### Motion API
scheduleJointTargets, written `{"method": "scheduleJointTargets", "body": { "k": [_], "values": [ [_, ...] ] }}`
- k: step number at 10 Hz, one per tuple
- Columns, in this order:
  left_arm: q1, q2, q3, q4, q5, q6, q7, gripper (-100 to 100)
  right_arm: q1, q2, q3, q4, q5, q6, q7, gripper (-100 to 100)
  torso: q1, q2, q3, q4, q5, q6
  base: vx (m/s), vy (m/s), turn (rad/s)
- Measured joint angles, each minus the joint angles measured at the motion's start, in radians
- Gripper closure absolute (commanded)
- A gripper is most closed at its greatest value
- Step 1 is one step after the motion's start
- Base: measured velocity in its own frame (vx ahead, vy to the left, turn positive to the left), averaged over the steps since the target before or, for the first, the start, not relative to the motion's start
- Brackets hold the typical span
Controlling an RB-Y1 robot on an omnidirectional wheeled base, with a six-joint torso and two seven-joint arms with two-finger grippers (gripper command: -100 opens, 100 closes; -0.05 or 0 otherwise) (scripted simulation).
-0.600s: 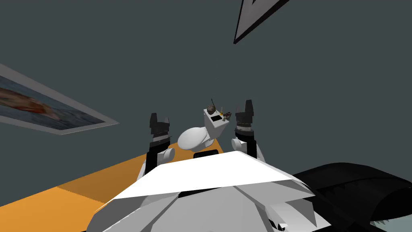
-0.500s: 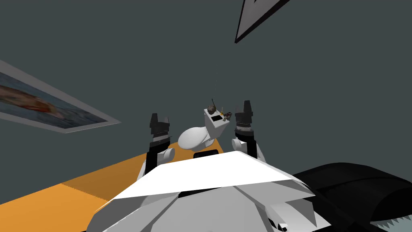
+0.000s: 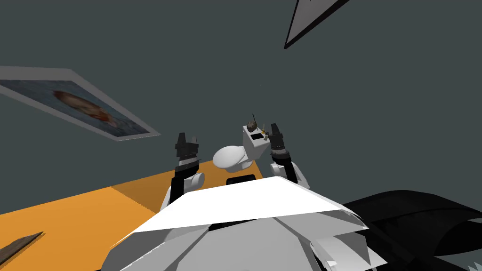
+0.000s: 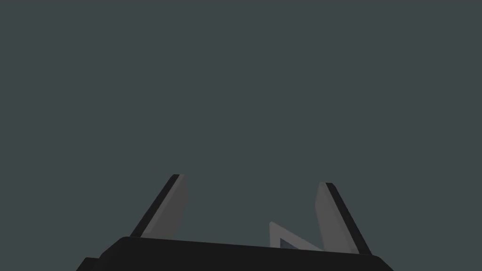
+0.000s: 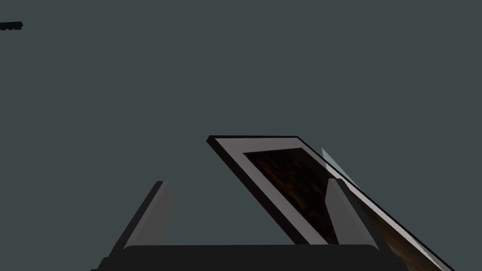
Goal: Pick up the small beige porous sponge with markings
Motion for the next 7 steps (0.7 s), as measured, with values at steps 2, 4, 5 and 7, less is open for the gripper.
{"method": "scheduleJointTargets", "body": {
  "k": [2, 4, 5, 7],
  "values": [
    [0.0, 0.0, 0.0, 0.0, 0.0, 0.0, 0.0, 0, -0.006, -0.047, 0.019, 0.025, 0.021, -0.003, 0.011, -100, 0.0, -0.002, -0.001, -0.001, 0.0, 0.0, -0.074, 0.008, 0.145],
    [0.0, 0.0, 0.0, 0.0, 0.0, 0.0, 0.0, 0, -0.012, -0.105, 0.048, 0.091, 0.055, -0.038, 0.027, -100, 0.001, 0.001, 0.0, 0.0, 0.0, -0.001, -0.126, 0.009, 0.261],
    [0.0, 0.0, 0.0, 0.0, 0.0, 0.0, 0.0, 0, -0.017, -0.133, 0.057, 0.103, 0.066, -0.039, 0.034, -100, 0.0, 0.001, 0.0, 0.0, 0.0, 0.0, -0.09, 0.013, 0.219],
    [0.0, 0.0, 0.0, 0.0, 0.0, 0.0, 0.0, 0, -0.019, -0.19, 0.073, 0.137, 0.089, -0.051, 0.043, -100, 0.0, -0.002, -0.001, 0.0, 0.0, 0.0, -0.086, 0.021, 0.205]
  ]
}}
